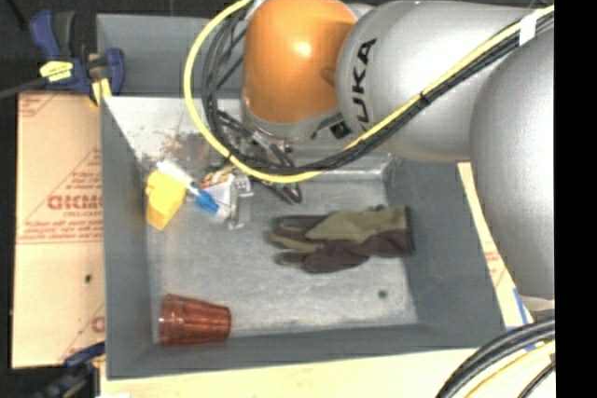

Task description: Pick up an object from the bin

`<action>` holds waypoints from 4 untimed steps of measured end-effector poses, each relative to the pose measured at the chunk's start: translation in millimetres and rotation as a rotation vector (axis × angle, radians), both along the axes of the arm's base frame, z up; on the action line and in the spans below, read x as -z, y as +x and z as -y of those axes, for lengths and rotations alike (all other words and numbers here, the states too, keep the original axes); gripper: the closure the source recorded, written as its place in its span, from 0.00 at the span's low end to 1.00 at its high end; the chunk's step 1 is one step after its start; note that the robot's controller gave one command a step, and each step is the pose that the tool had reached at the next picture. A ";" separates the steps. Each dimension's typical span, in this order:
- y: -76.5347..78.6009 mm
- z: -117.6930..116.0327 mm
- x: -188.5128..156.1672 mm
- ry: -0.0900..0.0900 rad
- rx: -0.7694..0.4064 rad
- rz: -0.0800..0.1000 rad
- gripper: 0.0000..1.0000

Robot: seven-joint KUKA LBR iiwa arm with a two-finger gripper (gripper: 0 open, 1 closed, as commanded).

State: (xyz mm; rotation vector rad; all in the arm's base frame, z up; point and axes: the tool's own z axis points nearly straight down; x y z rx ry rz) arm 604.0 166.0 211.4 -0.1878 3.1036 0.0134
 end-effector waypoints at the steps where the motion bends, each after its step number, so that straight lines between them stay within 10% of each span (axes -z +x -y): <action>1: -32.0 33.9 55.2 -0.013 -0.190 -0.025 0.00; 2: -59.7 30.9 58.2 -0.011 -0.199 -0.022 0.00; 3: -51.8 48.0 59.2 -0.003 0.077 -0.018 0.00; 4: -39.6 81.2 75.9 -0.006 0.022 -0.019 0.00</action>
Offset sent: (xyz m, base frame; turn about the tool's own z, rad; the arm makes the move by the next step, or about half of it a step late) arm -0.1027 -0.0047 -0.0334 0.1864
